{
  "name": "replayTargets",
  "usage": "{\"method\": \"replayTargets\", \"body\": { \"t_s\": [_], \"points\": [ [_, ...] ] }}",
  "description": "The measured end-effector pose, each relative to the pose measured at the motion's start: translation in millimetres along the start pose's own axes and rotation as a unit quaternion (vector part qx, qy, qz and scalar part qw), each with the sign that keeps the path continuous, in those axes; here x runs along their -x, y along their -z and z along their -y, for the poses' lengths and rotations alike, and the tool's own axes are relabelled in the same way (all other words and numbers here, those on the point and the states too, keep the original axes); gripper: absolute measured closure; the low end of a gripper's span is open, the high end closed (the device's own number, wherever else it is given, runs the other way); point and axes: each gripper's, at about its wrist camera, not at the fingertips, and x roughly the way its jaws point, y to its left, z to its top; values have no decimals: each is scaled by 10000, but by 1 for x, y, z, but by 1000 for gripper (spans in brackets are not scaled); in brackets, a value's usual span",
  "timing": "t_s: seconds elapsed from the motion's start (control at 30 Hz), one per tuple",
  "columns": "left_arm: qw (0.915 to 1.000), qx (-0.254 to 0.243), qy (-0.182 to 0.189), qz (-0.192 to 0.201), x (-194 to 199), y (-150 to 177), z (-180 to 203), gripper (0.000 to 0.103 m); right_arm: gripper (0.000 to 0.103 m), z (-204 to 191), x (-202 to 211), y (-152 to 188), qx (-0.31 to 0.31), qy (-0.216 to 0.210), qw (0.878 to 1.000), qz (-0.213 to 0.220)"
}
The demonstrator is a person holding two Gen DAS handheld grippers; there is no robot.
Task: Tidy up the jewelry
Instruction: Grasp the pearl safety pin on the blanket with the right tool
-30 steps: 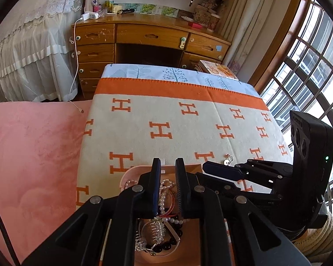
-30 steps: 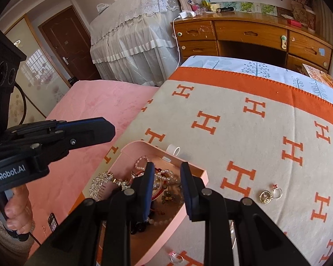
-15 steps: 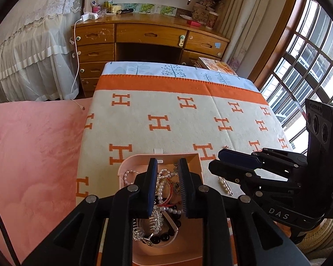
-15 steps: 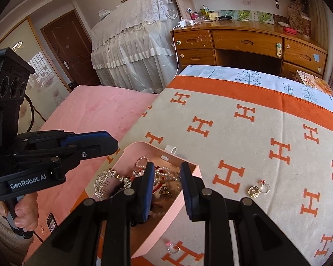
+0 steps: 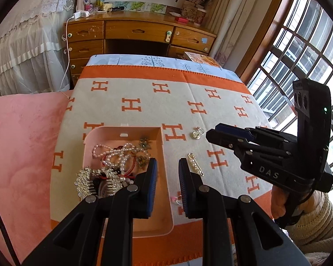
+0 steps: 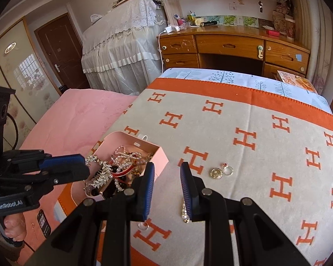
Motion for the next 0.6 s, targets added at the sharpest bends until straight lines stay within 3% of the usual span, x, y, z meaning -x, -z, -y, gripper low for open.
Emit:
{"method": "replayTargets", "body": {
  "t_s": [0.23, 0.43, 0.5, 0.6],
  "points": [
    [9999, 86, -17, 110, 6, 31, 25, 86, 79, 15, 3, 21, 77, 106, 9999, -40],
    [9966, 189, -585, 550, 13, 46, 31, 85, 79, 11, -8, 46, 360, 103, 9991, -216],
    [9951, 248, -726, 618, 11, 48, 29, 78, 79, 9, -12, 53, 435, 95, 9987, -263],
    [9962, 357, -634, 482, 0, 47, 25, 74, 78, 8, -19, 60, 504, 107, 9981, -343]
  ]
}}
